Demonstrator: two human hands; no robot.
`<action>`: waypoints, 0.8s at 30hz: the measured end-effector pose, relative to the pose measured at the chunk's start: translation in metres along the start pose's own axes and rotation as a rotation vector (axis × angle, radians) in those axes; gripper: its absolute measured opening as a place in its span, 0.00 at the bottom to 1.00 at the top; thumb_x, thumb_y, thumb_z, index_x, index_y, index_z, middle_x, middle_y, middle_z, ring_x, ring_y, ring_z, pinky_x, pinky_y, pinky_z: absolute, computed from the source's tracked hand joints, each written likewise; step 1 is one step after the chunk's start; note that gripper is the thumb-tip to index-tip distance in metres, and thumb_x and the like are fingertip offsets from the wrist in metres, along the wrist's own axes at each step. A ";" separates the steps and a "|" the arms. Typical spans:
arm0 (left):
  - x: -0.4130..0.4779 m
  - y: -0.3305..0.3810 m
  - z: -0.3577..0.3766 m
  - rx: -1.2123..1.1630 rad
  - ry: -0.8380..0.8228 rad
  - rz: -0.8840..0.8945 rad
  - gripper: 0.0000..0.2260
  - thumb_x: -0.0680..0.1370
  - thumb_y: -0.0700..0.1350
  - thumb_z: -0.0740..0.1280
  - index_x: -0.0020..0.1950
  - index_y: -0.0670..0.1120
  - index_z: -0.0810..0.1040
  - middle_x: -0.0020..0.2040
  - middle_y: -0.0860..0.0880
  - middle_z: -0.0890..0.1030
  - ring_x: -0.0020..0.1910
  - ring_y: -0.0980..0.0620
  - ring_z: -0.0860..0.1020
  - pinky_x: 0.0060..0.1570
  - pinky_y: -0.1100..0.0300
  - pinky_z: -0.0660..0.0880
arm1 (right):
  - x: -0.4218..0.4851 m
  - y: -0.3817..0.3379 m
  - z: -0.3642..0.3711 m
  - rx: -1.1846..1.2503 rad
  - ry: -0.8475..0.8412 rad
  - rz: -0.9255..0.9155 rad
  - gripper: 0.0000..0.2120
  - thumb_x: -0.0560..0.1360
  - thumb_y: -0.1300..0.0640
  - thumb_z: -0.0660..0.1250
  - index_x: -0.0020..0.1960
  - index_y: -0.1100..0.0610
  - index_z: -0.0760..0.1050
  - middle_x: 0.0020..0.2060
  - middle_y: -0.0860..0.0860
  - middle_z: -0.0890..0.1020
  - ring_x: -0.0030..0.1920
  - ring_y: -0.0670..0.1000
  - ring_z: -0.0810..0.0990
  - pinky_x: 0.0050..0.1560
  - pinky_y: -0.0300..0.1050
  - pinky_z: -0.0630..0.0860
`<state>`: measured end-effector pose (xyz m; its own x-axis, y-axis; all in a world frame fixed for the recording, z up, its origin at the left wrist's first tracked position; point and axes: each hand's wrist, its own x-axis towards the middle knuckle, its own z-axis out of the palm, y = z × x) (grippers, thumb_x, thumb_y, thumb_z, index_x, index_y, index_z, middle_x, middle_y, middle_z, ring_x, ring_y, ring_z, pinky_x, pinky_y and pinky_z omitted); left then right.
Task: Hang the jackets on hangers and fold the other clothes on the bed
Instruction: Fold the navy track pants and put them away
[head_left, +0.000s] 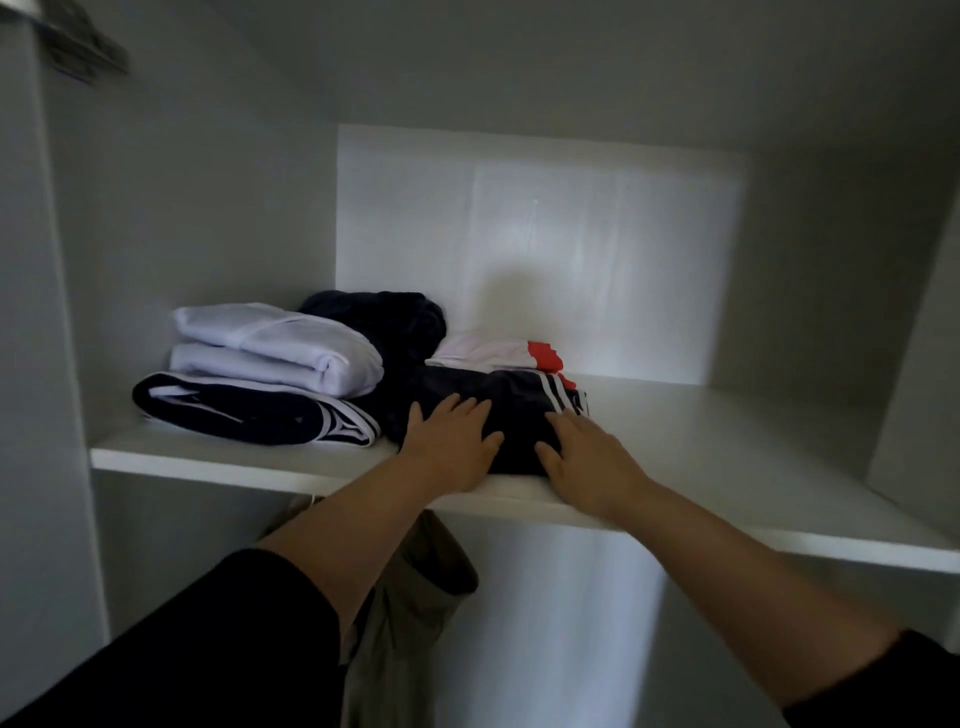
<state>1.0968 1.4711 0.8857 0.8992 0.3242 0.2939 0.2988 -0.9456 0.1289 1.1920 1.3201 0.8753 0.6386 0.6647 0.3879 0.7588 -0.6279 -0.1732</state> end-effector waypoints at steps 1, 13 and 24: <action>-0.009 0.005 -0.002 -0.065 0.002 -0.012 0.26 0.83 0.56 0.51 0.79 0.52 0.47 0.79 0.51 0.50 0.77 0.50 0.48 0.72 0.40 0.44 | -0.010 -0.002 -0.005 0.062 0.021 0.033 0.25 0.81 0.48 0.54 0.74 0.57 0.60 0.70 0.55 0.68 0.70 0.57 0.66 0.68 0.56 0.65; -0.172 0.085 -0.031 0.017 0.433 0.236 0.32 0.80 0.53 0.56 0.78 0.52 0.41 0.79 0.47 0.44 0.78 0.48 0.46 0.72 0.40 0.48 | -0.219 -0.041 -0.081 -0.118 0.222 0.345 0.28 0.81 0.49 0.55 0.77 0.58 0.51 0.75 0.55 0.58 0.75 0.56 0.56 0.74 0.57 0.53; -0.401 0.153 0.021 -0.123 0.239 0.607 0.33 0.80 0.56 0.57 0.79 0.53 0.43 0.79 0.47 0.43 0.78 0.45 0.45 0.73 0.42 0.45 | -0.503 -0.094 -0.084 -0.364 0.107 0.709 0.28 0.82 0.48 0.46 0.78 0.57 0.45 0.78 0.56 0.49 0.77 0.57 0.47 0.76 0.56 0.46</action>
<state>0.7885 1.1960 0.7676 0.7965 -0.2544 0.5484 -0.2900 -0.9567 -0.0226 0.7887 1.0107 0.7724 0.9230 0.0274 0.3838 0.0761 -0.9908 -0.1123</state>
